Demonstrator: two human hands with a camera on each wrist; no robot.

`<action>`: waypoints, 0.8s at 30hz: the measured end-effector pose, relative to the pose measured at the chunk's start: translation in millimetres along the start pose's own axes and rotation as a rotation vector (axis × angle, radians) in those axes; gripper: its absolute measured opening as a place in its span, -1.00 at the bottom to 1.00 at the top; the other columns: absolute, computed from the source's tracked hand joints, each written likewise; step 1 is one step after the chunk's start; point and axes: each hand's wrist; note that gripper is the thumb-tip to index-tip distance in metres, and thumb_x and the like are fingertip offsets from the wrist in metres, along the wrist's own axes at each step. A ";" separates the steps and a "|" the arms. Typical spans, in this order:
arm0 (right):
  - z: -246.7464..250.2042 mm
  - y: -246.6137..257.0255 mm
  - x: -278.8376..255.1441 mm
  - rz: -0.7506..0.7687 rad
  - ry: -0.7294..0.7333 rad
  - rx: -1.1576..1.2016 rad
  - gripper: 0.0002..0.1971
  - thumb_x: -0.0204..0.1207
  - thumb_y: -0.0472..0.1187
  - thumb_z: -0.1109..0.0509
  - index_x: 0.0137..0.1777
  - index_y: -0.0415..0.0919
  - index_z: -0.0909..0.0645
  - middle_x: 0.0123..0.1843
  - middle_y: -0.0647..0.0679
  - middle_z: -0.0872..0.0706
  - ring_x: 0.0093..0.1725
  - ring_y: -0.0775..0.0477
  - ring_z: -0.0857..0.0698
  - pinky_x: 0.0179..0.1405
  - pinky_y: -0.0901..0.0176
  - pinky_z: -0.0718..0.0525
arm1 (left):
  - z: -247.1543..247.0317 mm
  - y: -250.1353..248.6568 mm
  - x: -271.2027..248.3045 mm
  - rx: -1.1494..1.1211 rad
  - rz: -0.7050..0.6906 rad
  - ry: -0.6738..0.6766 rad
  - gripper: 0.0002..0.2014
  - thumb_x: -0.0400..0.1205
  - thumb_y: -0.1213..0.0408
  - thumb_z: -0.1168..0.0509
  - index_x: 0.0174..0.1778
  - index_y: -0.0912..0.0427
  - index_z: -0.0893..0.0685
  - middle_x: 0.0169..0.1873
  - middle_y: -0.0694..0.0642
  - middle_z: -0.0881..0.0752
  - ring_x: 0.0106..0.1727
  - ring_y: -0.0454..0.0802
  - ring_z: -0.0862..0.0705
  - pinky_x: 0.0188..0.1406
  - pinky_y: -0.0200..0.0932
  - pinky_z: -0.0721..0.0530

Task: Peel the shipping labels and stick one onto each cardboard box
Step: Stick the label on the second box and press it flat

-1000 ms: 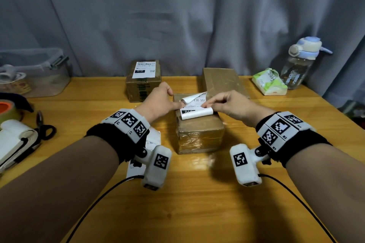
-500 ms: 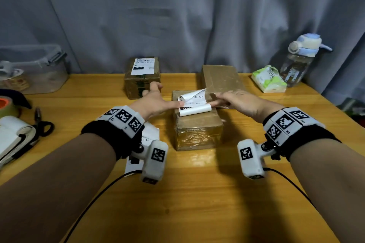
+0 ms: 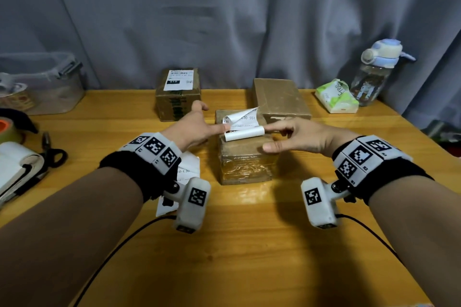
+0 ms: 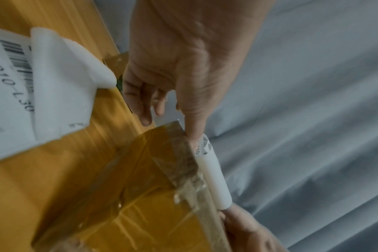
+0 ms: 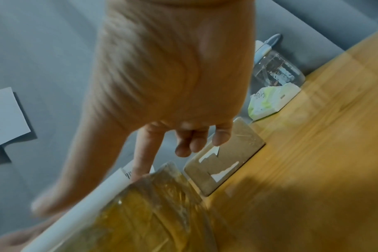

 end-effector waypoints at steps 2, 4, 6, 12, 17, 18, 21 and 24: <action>0.4 1.8 -0.2 -0.020 0.012 -0.065 -0.14 -0.01 0.26 -0.58 0.40 0.19 -0.53 0.35 0.11 -0.48 0.38 0.00 -0.44 0.52 -0.06 -0.36 | -2.1 -1.0 -0.6 0.005 -0.017 -0.077 -0.14 0.32 -0.17 -0.50 0.42 0.03 -0.22 0.29 0.24 -0.50 0.19 0.17 -0.61 0.23 0.04 -0.60; 0.6 6.9 0.4 -0.027 -0.016 -0.135 -0.22 0.13 0.16 -0.58 0.43 0.17 -0.50 0.24 0.09 -0.43 0.32 0.00 -0.40 0.44 0.02 -0.37 | -1.7 -5.3 -2.1 0.087 -0.075 -0.188 -0.13 0.34 -0.13 -0.51 0.46 0.04 -0.22 0.38 0.21 -0.32 0.33 0.19 -0.48 0.37 0.02 -0.45; -0.1 12.0 4.0 -0.041 -0.043 -0.224 -0.26 0.19 0.17 -0.58 0.43 0.20 -0.50 0.06 0.14 -0.41 0.25 -0.02 -0.38 0.35 0.04 -0.38 | -0.1 -12.7 -4.1 0.224 -0.146 -0.252 -0.09 0.31 -0.15 -0.52 0.48 -0.01 -0.20 0.39 0.19 -0.28 0.41 0.22 -0.38 0.42 0.10 -0.39; -5.8 15.8 6.4 -0.061 -0.078 -0.254 -0.23 0.15 0.26 -0.55 0.43 0.22 -0.49 0.21 -0.02 -0.41 0.39 -0.13 -0.36 0.51 -0.13 -0.34 | 2.4 -19.0 -6.6 0.555 -0.198 -0.184 -0.08 0.39 -0.17 -0.44 0.56 -0.13 -0.05 0.56 0.12 -0.09 0.54 0.20 -0.20 0.45 0.19 -0.26; -10.8 10.2 5.9 -0.031 -0.056 -0.191 -0.09 -0.12 0.43 -0.46 0.39 0.35 -0.49 0.44 -0.06 -0.46 0.46 -0.16 -0.40 0.55 -0.14 -0.35 | -1.4 -12.1 -20.1 0.578 -0.191 -0.004 0.01 0.30 -0.35 -0.39 0.58 -0.19 0.01 0.64 0.04 0.32 0.66 0.20 0.09 0.57 0.28 -0.01; -11.1 9.3 6.5 -0.025 -0.053 -0.174 -0.10 -0.10 0.41 -0.47 0.39 0.34 -0.49 0.47 -0.05 -0.47 0.45 -0.13 -0.43 0.54 -0.09 -0.37 | -1.1 -11.2 -22.3 0.580 -0.195 0.007 0.02 0.28 -0.37 -0.38 0.57 -0.20 0.02 0.64 0.03 0.34 0.67 0.19 0.11 0.58 0.29 0.01; -10.7 10.8 6.8 -0.011 -0.046 -0.134 -0.12 -0.06 0.34 -0.51 0.40 0.29 -0.51 0.51 -0.01 -0.48 0.46 -0.10 -0.46 0.54 -0.04 -0.37 | -0.6 -11.0 -20.2 0.567 -0.221 -0.063 0.01 0.27 -0.40 -0.37 0.55 -0.20 -0.03 0.64 0.03 0.30 0.67 0.18 0.12 0.59 0.29 0.03; -9.6 11.0 8.4 -0.017 -0.035 -0.105 -0.21 0.08 0.20 -0.58 0.41 0.22 -0.53 0.54 -0.03 -0.46 0.50 -0.11 -0.43 0.55 0.00 -0.34 | -5.1 -14.9 -13.4 0.541 -0.213 -0.181 -0.07 0.34 -0.38 -0.34 0.54 -0.13 -0.09 0.65 0.08 0.23 0.66 0.19 0.10 0.59 0.32 0.03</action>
Point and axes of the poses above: each hand's wrist, its own x-axis towards the middle knuckle, its own z-axis out of the back of the hand, y = z × x
